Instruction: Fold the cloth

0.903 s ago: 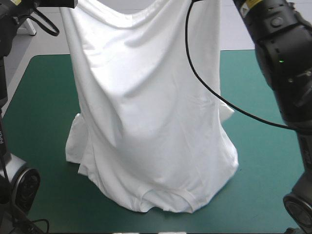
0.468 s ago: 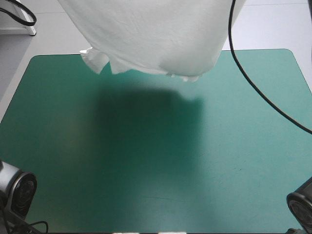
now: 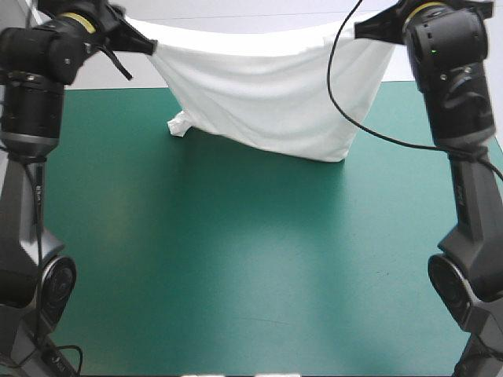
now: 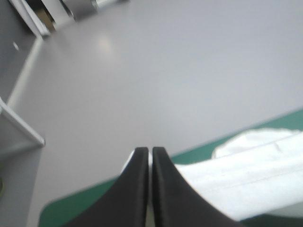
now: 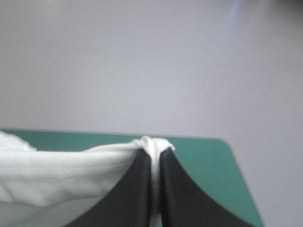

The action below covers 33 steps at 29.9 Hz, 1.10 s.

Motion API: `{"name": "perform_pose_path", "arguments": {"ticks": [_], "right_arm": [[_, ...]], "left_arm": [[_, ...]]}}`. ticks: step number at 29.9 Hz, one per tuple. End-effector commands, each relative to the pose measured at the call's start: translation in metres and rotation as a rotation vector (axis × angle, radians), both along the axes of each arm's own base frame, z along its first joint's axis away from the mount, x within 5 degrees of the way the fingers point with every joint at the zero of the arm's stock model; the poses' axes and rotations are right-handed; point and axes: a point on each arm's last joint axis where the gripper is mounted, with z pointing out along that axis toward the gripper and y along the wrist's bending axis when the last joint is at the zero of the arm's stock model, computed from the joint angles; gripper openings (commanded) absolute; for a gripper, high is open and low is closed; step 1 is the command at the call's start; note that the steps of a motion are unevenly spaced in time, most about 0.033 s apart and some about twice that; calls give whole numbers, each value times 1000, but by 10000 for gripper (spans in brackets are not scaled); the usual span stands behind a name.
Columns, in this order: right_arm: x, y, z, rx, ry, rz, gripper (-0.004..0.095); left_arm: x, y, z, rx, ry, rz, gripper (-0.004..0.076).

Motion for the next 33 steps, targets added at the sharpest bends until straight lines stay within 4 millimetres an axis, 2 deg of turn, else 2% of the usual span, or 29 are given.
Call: {"name": "perform_pose_path", "arguments": {"ticks": [1,4,7,9,12,16,17,22,24,27,29,33], "right_arm": [[27,-2,-34,78,140,36,-19],[56,7,-83,67,308,41,-19],[66,12,-124,43,448,36,-19],[63,14,-142,23,517,36,-19],[46,13,-157,1,587,44,-19],[3,15,-164,1,614,88,-19],[-13,14,-162,3,614,100,-19],[-71,8,-184,19,757,123,-19],[-93,5,-198,58,833,145,-19],[-121,0,-219,109,920,166,-19],[-140,-4,-237,137,987,170,-19],[-175,-13,-271,173,1107,172,-19]], "left_arm": [[19,-5,-32,1,95,5,-8],[48,-12,-87,11,259,17,-8],[59,-17,-130,15,401,18,-8],[59,-15,-150,1,474,16,-8],[51,-6,-167,-32,561,27,-8],[20,17,-179,-72,680,69,-8],[9,24,-181,-76,696,84,-8],[-54,37,-191,-81,776,109,-8],[-81,39,-197,-72,858,110,-8],[-113,40,-209,-48,996,89,-8],[-127,42,-216,-28,1069,91,-8],[-149,44,-230,-30,1107,95,-8]]}}
